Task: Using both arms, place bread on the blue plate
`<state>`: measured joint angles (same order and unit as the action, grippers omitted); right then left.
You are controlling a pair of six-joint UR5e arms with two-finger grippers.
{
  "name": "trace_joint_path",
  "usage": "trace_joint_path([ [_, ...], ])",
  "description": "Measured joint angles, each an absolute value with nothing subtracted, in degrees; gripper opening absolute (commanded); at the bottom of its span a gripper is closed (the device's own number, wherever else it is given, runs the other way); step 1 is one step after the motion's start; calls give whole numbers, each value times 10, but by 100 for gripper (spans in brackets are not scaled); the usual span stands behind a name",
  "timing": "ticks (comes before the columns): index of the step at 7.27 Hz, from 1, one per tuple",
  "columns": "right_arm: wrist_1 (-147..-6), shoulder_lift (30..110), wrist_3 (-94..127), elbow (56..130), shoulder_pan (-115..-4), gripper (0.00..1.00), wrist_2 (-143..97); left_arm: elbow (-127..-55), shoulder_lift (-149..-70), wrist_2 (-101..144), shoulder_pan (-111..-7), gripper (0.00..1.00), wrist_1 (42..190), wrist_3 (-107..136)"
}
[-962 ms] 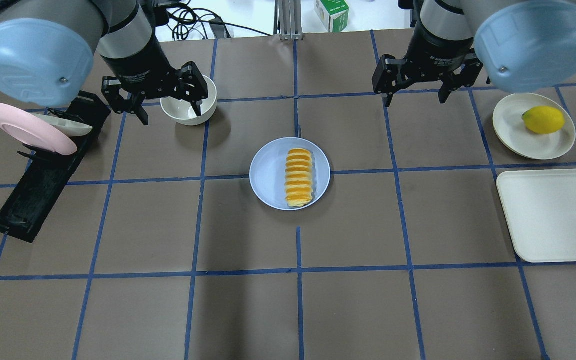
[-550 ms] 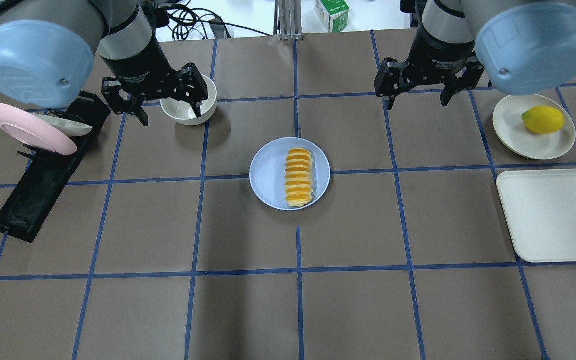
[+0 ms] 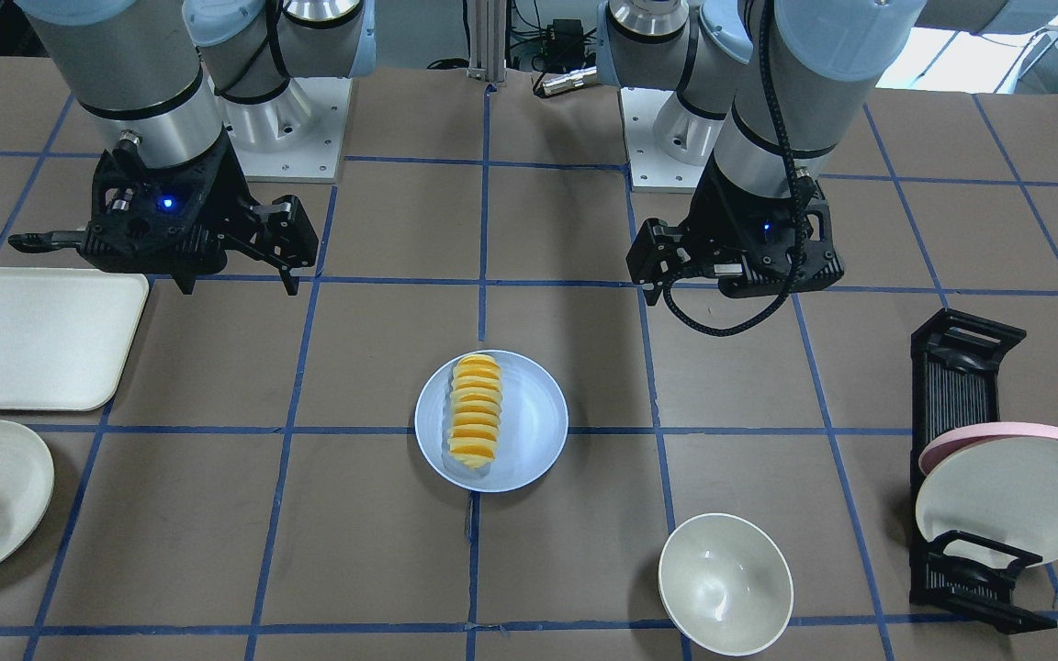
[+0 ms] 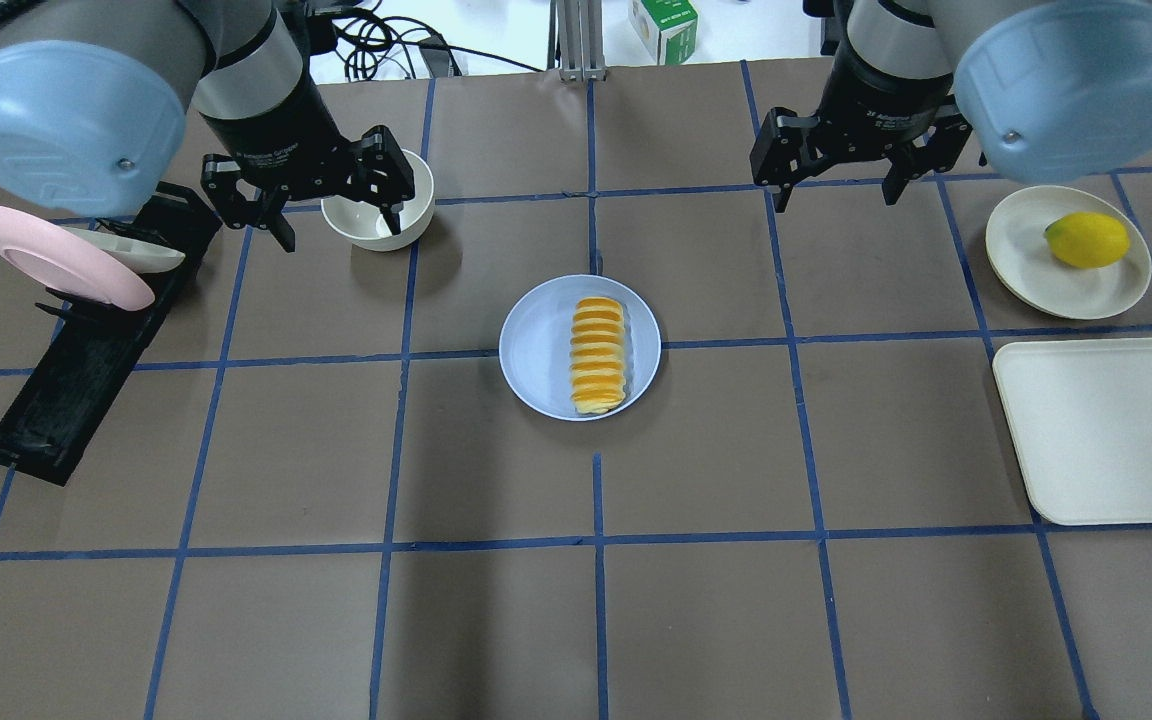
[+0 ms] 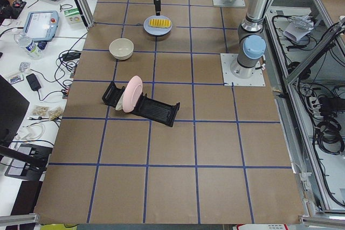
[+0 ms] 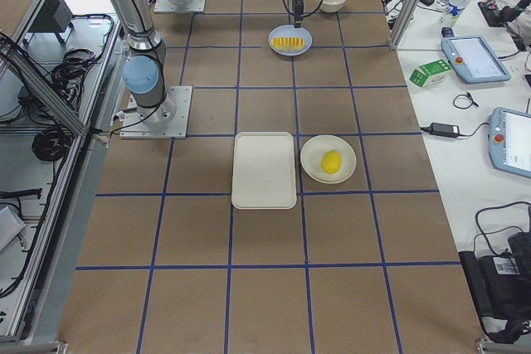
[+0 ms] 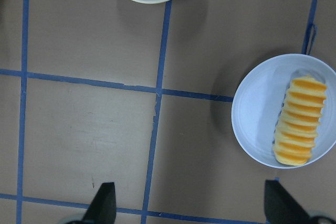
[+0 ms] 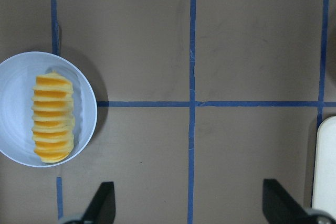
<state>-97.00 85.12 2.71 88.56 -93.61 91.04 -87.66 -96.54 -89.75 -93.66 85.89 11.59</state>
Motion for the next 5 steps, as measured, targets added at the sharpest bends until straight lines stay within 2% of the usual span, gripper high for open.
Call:
trace_joint_path([
  [5,-971,852,26,890,-936,100,910,-874,-966,-895,-937,100,859,116],
])
